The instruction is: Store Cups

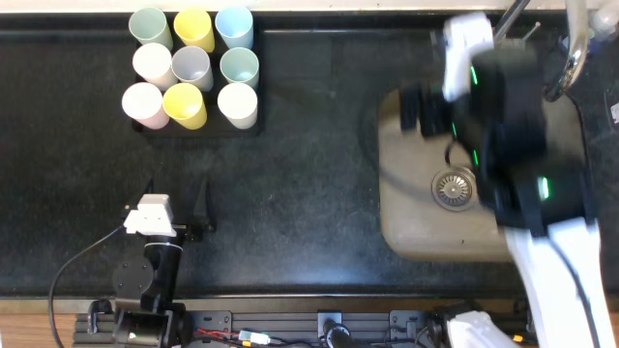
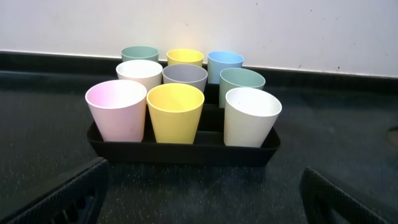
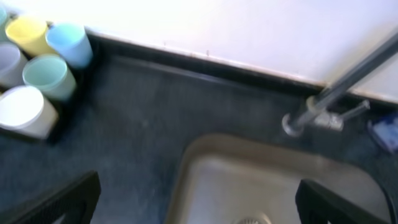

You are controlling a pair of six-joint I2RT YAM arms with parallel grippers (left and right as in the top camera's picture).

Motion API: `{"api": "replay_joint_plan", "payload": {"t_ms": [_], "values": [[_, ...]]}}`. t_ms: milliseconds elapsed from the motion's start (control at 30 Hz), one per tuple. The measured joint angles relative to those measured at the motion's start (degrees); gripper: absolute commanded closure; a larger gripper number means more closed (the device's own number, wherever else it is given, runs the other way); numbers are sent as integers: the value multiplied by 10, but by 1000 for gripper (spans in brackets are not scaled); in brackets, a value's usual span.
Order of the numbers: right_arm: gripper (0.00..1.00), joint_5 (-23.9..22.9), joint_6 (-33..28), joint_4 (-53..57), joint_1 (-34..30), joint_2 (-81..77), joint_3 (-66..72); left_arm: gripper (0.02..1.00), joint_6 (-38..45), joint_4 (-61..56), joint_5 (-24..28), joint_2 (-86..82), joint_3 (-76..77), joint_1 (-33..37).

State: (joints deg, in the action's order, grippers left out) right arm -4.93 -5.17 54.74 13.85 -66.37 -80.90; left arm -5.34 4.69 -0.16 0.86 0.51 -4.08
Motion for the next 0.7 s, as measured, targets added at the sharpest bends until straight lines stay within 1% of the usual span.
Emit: {"api": "replay_joint_plan", "payload": {"t_ms": [133, 367, 433, 633, 667, 700], "values": [[3, 2, 3, -82, -9, 153, 158, 18, 0, 0, 0, 0, 0, 0], [3, 3, 36, -214, -10, 323, 355, 18, 0, 0, 0, 0, 0, 0], [3, 2, 41, -268, -10, 358, 407, 18, 0, 0, 0, 0, 0, 0], [3, -16, 46, -490, -13, 470, 575, 20, 0, 0, 0, 0, 0, 0], [3, -18, 46, -501, -15, 479, 586, 18, 0, 0, 0, 0, 0, 0], [3, -23, 47, -536, -19, 491, 607, 18, 0, 0, 0, 0, 0, 0]]}}
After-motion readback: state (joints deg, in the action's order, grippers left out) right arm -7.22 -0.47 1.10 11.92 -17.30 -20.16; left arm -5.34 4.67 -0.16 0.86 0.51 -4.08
